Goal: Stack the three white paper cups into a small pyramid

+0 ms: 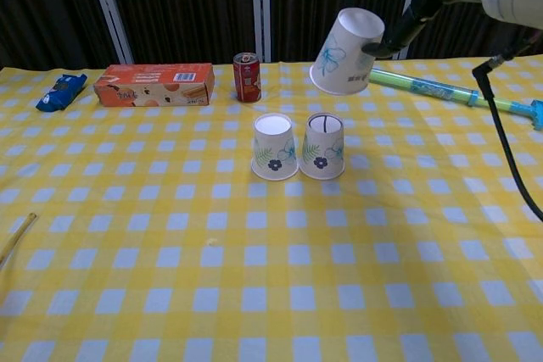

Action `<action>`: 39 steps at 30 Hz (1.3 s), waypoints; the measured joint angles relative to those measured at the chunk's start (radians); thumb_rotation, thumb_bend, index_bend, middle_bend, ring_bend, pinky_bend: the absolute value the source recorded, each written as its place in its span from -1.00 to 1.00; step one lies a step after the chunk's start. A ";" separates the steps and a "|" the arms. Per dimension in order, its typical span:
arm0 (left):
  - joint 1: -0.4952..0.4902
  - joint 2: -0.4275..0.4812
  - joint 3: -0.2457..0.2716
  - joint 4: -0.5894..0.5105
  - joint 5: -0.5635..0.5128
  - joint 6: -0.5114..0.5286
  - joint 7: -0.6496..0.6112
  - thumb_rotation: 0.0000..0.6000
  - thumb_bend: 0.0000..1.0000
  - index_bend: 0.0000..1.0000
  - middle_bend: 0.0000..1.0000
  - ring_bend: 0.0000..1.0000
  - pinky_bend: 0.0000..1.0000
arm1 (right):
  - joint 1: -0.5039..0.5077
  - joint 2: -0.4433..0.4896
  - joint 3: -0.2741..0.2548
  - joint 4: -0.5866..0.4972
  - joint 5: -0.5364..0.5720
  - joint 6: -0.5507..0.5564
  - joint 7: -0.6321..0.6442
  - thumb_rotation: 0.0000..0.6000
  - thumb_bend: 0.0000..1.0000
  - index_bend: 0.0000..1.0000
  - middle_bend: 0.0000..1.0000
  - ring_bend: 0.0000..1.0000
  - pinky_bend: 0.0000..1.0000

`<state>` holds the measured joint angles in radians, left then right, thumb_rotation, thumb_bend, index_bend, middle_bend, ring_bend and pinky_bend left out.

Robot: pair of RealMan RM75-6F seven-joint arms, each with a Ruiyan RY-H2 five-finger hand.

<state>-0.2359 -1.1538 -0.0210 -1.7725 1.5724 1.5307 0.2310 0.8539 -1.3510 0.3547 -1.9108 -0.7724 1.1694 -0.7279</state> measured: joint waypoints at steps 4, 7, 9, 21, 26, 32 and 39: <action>0.000 0.004 -0.006 0.005 -0.004 -0.007 -0.019 1.00 -0.38 -1.00 -1.00 -1.00 -1.00 | 0.051 -0.029 0.014 -0.014 0.038 0.012 -0.045 1.00 -0.39 -0.08 -0.74 -1.00 -0.70; 0.002 0.008 -0.012 0.008 -0.006 -0.009 -0.034 1.00 -0.38 -1.00 -1.00 -1.00 -1.00 | 0.080 -0.063 0.009 -0.009 0.062 0.020 -0.070 1.00 -0.39 -0.08 -0.74 -1.00 -0.70; 0.004 0.011 -0.014 0.010 -0.005 -0.009 -0.045 1.00 -0.38 -1.00 -1.00 -1.00 -1.00 | 0.094 -0.089 -0.001 0.005 0.073 0.025 -0.082 1.00 -0.39 -0.08 -0.74 -1.00 -0.70; 0.012 0.017 -0.018 0.012 0.013 -0.018 -0.061 1.00 -0.38 -1.00 -1.00 -1.00 -1.00 | 0.135 -0.195 -0.050 0.133 0.075 0.038 -0.083 1.00 -0.39 -0.08 -0.74 -1.00 -0.70; 0.013 0.017 -0.020 0.013 0.011 -0.024 -0.064 1.00 -0.38 -1.00 -1.00 -1.00 -1.00 | 0.142 -0.213 -0.060 0.166 0.065 0.038 -0.080 1.00 -0.39 -0.08 -0.74 -1.00 -0.70; 0.012 0.019 -0.023 0.014 0.010 -0.033 -0.068 1.00 -0.38 -1.00 -1.00 -1.00 -1.00 | 0.149 -0.228 -0.062 0.194 0.068 0.025 -0.069 1.00 -0.39 -0.08 -0.74 -1.00 -0.70; 0.014 0.022 -0.027 0.016 0.007 -0.039 -0.079 1.00 -0.38 -1.00 -1.00 -1.00 -1.00 | 0.161 -0.250 -0.065 0.232 0.075 0.016 -0.075 1.00 -0.40 -0.08 -0.74 -1.00 -0.70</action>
<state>-0.2221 -1.1320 -0.0483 -1.7562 1.5792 1.4922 0.1522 1.0147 -1.6010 0.2893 -1.6792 -0.6971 1.1858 -0.8030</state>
